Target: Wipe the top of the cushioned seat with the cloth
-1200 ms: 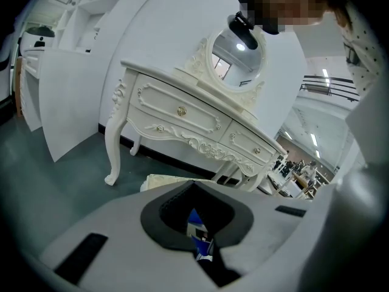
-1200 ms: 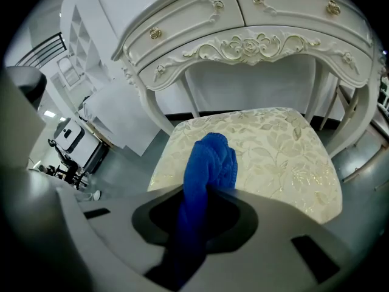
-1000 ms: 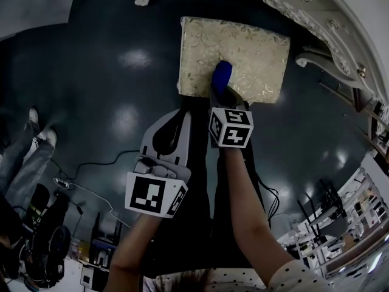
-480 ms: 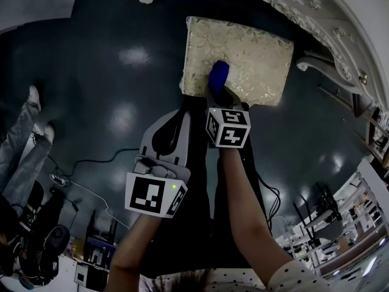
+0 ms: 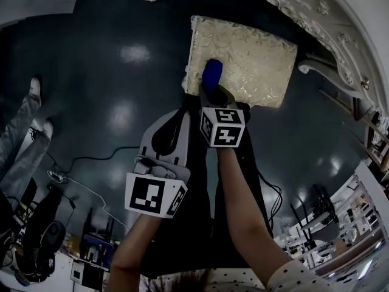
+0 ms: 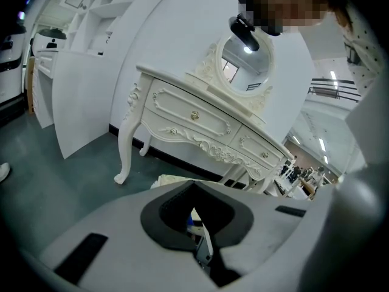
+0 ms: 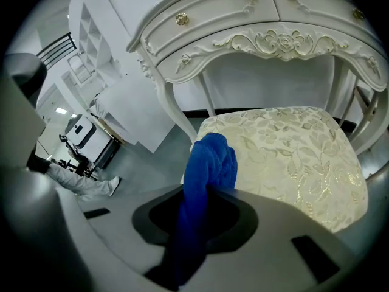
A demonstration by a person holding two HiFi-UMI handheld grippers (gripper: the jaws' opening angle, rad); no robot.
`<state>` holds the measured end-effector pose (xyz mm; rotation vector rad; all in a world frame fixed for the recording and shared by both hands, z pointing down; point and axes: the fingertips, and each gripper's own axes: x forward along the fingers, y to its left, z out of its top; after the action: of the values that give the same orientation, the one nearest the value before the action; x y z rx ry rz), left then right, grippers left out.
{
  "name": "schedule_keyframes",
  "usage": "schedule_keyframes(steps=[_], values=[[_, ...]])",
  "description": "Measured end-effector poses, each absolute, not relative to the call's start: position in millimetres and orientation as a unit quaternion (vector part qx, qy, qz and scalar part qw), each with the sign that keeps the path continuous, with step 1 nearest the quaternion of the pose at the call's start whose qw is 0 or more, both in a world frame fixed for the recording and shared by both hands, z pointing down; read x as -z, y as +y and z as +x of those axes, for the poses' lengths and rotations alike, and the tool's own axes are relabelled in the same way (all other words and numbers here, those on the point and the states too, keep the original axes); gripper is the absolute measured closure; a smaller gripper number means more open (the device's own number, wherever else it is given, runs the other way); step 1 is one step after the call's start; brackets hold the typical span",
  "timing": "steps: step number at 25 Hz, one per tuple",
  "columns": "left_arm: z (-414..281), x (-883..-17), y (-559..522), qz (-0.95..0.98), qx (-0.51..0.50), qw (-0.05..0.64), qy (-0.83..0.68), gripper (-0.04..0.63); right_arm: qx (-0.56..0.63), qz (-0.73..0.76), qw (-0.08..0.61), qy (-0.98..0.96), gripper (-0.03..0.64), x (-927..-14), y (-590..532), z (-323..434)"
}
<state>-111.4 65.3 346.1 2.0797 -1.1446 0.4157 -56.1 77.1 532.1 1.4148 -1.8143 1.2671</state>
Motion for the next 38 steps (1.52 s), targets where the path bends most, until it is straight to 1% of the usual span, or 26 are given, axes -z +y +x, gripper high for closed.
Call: schedule_keyframes(steps=[22,38], values=[[-140,-345,71,0.785,-0.15,0.362,-0.481,0.598,-0.462,0.477,0.264,-0.7,0.528,-536,73,-106],[-153,-351,74,0.773,-0.147,0.369,-0.495,0.598,-0.453,0.453,0.281,-0.714,0.529,-547,69,-121]])
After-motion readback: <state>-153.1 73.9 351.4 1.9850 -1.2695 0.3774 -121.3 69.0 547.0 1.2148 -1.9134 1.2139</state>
